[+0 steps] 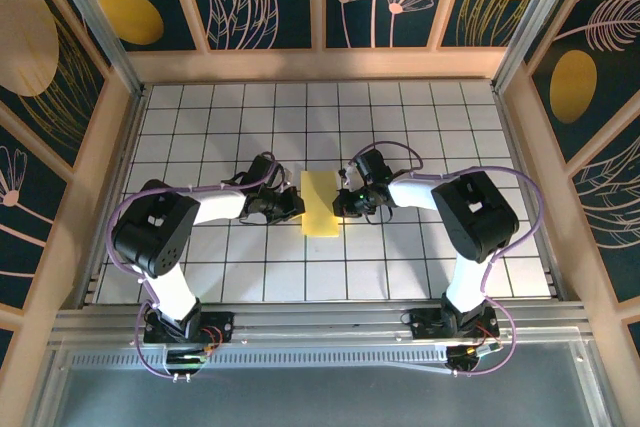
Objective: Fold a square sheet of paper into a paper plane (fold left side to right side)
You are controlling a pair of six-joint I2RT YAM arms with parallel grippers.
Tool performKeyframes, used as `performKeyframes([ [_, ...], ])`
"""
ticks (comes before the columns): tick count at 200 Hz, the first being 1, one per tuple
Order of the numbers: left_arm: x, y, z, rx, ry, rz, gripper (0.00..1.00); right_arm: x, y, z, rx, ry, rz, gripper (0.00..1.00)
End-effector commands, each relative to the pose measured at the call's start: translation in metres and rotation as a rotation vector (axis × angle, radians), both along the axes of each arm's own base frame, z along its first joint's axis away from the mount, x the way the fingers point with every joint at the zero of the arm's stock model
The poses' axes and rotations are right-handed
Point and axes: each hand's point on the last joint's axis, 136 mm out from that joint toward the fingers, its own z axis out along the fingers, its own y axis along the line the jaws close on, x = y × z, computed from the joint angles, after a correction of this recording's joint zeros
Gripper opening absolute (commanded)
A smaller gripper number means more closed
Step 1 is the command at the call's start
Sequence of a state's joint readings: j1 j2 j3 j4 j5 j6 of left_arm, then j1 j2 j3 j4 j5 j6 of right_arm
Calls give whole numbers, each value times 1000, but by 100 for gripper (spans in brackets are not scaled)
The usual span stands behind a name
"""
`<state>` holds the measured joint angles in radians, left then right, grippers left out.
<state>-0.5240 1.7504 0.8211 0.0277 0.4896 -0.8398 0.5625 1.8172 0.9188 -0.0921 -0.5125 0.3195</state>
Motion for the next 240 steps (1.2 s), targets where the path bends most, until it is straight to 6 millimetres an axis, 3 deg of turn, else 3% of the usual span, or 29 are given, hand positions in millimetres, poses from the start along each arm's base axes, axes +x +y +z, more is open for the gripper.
performKeyframes([
  [1, 2, -7, 14, -44, -23, 9, 0, 12, -9, 12, -28, -97, -21, 11],
  [8, 3, -9, 26, -69, -46, 11, 0, 15, -9, 18, -25, -128, -21, 16],
  [38, 0, -12, 32, -117, -35, 20, 0, 13, -8, 48, -57, -313, 9, 36],
  [65, -2, -12, 36, -126, -31, 18, 0, -9, 2, 68, -102, -503, 71, 52],
  [88, -3, -12, 37, -120, -30, 14, 0, -33, 13, 76, -112, -624, 119, 59],
  [119, -2, -12, 39, -120, -34, 19, 0, -62, 24, 67, -176, -724, 193, 63],
  [146, -1, -12, 39, -119, -31, 20, 0, -71, 28, 50, -245, -753, 230, 65],
  [188, -2, -11, 38, -113, -29, 19, 0, -66, 39, 38, -331, -798, 273, 68],
  [240, -1, -12, 39, -115, -31, 18, 0, -49, 53, 40, -378, -866, 295, 69],
])
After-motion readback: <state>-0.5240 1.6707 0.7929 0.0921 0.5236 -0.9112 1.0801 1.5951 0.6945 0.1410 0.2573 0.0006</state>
